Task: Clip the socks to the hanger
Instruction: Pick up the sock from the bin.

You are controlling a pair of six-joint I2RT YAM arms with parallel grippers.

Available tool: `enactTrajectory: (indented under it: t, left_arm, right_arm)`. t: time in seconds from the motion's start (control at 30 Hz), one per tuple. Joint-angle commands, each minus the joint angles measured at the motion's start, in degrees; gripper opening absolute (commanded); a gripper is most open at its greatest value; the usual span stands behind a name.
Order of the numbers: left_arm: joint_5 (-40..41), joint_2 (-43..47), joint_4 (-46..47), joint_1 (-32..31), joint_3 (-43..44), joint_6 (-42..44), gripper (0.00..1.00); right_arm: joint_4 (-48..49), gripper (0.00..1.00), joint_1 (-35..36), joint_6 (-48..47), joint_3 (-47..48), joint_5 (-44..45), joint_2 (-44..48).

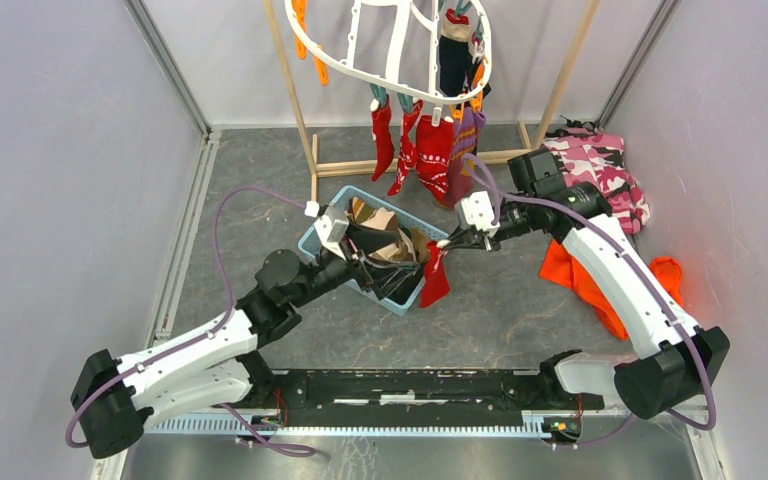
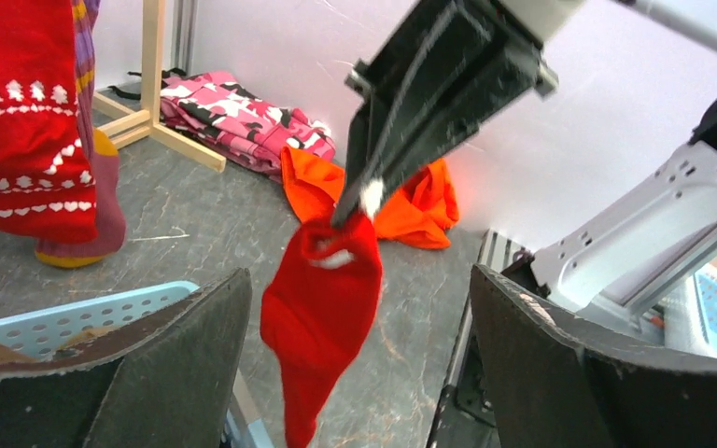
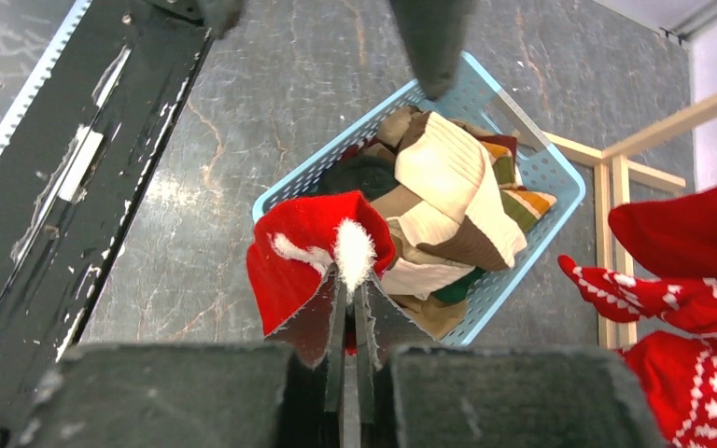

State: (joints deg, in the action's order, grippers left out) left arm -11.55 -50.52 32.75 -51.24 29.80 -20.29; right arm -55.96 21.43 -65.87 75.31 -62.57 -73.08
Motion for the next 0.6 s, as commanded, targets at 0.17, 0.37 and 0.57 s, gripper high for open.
enactTrajectory:
  t: [0.17, 0.37, 0.57]
  left_arm:
    - [2.3, -9.1, -7.7, 0.2, 12.5, -19.6, 0.73]
    - [5.6, -12.4, -11.3, 0.7, 14.1, -33.9, 0.74]
    - [5.2, -14.7, -13.1, 1.7, 14.2, -43.1, 0.74]
  right_arm:
    - [-7.8, 0.03, 1.5, -13.9, 3.4, -1.0, -0.9]
    - [-7.8, 0.03, 1.5, -14.2, 2.7, -1.0, -0.4]
    - [-7.3, 0.03, 1.6, -14.1, 2.3, -0.5, -0.3]
